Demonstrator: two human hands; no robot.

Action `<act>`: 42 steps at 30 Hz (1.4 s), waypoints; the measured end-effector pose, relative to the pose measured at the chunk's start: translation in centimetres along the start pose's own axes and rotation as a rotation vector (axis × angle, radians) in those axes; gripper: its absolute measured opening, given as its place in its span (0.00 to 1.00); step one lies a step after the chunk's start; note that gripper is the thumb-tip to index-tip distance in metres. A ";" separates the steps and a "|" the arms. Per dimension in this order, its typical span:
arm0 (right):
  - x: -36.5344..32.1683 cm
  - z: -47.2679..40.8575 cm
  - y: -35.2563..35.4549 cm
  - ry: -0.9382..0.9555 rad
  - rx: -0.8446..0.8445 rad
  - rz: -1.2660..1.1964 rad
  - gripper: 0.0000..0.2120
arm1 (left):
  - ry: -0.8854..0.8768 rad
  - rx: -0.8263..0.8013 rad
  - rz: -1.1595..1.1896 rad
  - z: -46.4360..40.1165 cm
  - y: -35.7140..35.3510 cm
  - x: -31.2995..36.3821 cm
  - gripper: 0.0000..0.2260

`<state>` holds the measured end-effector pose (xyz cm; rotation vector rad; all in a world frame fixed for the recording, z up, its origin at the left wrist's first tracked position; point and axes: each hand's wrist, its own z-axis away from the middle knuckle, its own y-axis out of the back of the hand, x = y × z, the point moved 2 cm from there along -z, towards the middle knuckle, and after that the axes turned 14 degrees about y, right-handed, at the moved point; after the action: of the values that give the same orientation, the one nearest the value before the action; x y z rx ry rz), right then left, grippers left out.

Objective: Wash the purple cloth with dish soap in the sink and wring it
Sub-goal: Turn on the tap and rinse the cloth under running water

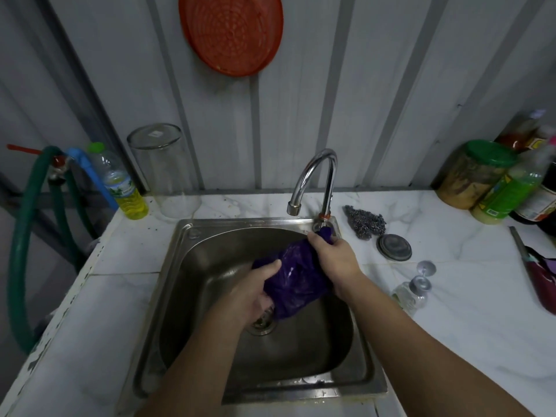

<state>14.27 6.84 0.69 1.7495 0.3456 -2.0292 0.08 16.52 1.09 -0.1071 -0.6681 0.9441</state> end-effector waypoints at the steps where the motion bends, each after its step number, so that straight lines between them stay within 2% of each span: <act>1: -0.3 -0.1 0.5 0.027 0.006 0.036 0.12 | -0.009 0.012 -0.028 0.1 -0.1 0.0 0.08; 6: -0.8 1.4 1.4 0.128 -0.026 0.024 0.04 | -0.050 0.031 0.039 0.4 -1.4 0.4 0.11; 8: -0.9 2.3 1.2 0.260 -0.117 0.183 0.03 | -0.055 -0.006 0.092 0.5 -2.1 0.5 0.12; 11: -0.5 3.6 0.1 0.361 -0.334 0.424 0.08 | -0.101 -0.029 0.032 0.0 -2.9 0.6 0.15; 13: -0.4 3.8 -0.3 0.360 -0.433 0.508 0.06 | -0.148 0.019 -0.031 -0.6 -2.9 0.8 0.12; 15: -0.7 3.2 -0.2 0.309 -0.457 0.477 0.07 | -0.148 0.052 -0.030 -1.2 -2.8 1.2 0.06; 17: -1.2 1.8 0.4 0.213 -0.385 0.407 0.11 | -0.135 0.098 0.000 -2.0 -2.5 1.7 0.06; 19: -1.6 -0.6 1.5 0.156 -0.207 0.363 0.12 | -0.119 0.121 0.038 -2.8 -2.3 2.3 0.09; 22: -1.9 -5.1 3.3 0.192 0.083 0.396 0.11 | -0.102 0.102 0.068 -3.9 -2.0 2.9 0.12; 25: -2.0 -9.2 4.3 0.189 0.231 0.351 0.10 | -0.145 0.071 0.054 -4.2 -1.6 3.5 0.21; 29: -1.8 -13.1 4.5 0.169 0.247 0.381 0.16 | -0.193 0.053 0.018 -4.2 -1.6 4.3 0.24; 33: -1.1 -15.9 4.4 0.170 0.179 0.423 0.20 | -0.252 0.074 -0.037 -4.7 -1.3 5.0 0.16; 35: -0.7 -16.9 4.0 0.183 0.154 0.442 0.18 | -0.269 0.079 -0.054 -4.8 -1.1 5.3 0.15; 39: -0.3 -17.9 3.3 0.208 0.162 0.435 0.05 | -0.290 0.079 -0.082 -4.6 -0.8 5.8 0.16; 42: -0.7 -18.4 3.2 0.222 0.154 0.496 0.09 | -0.284 0.067 -0.090 -4.6 -0.7 5.9 0.16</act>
<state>31.86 12.60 -1.48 1.9229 -0.1747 -1.5471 5.58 21.61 0.50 0.1182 -0.8941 0.9015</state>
